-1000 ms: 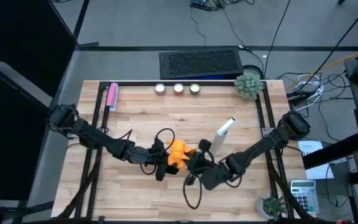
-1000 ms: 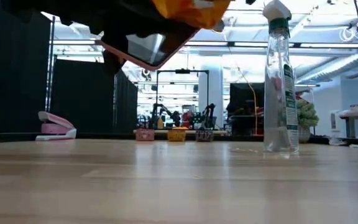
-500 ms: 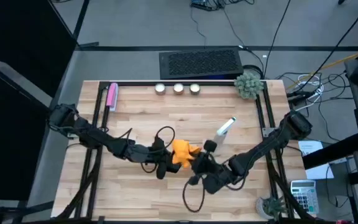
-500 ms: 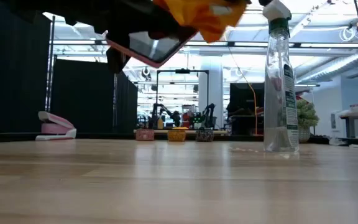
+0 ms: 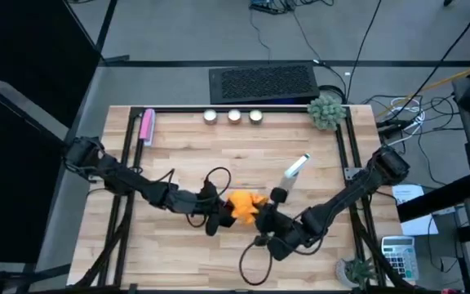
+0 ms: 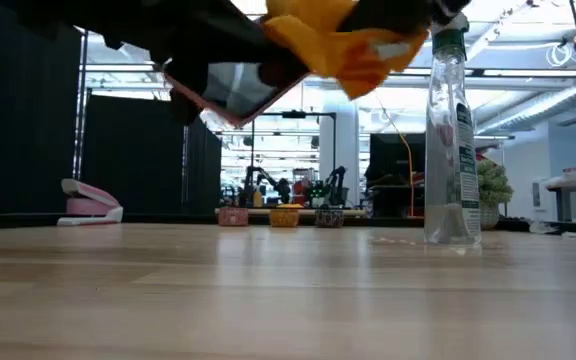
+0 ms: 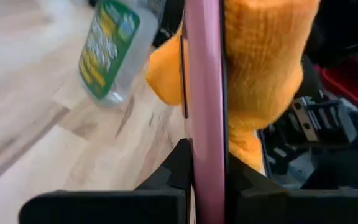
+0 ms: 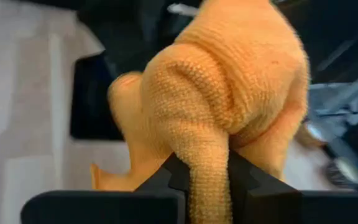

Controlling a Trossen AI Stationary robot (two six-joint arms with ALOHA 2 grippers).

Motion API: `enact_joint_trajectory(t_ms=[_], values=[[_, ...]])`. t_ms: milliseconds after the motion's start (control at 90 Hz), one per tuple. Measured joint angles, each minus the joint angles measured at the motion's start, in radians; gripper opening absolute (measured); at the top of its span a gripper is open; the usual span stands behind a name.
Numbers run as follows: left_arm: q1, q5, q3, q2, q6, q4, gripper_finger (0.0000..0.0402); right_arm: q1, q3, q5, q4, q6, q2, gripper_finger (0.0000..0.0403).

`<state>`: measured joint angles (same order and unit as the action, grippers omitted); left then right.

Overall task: Apply microfiber cloth
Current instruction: Wipe the front side of the pink cellphone using the orange microfiber cloth

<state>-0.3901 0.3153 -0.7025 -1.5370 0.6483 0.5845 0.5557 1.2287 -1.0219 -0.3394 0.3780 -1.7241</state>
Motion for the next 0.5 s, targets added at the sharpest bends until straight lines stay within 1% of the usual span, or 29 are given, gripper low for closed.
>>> enact_joint_trajectory(t_ms=[122,189,267,311,356,500], values=[[0.0,0.0,-0.001,0.001,0.0,-0.007,0.0012,-0.045,-0.001,0.002,0.185,-0.127,0.013,0.0024],[-0.001,-0.017,-0.001,0.0,0.0,-0.018,0.0012,-0.065,0.0,0.053,0.296,-0.2,-0.008,0.0024],[-0.004,-0.032,0.0,-0.002,0.0,-0.031,0.0012,-0.071,0.003,0.121,0.353,-0.219,-0.045,0.0025],[-0.005,-0.039,0.001,-0.005,0.0,-0.038,0.0012,-0.07,0.004,0.144,0.345,-0.2,-0.066,0.0025],[-0.004,-0.038,0.003,-0.007,0.0,-0.049,0.0012,-0.059,0.005,0.147,0.301,-0.161,-0.079,0.0025],[0.0,-0.021,0.003,-0.007,-0.004,-0.053,0.0012,-0.012,0.004,0.096,0.079,-0.031,-0.075,0.0025]])
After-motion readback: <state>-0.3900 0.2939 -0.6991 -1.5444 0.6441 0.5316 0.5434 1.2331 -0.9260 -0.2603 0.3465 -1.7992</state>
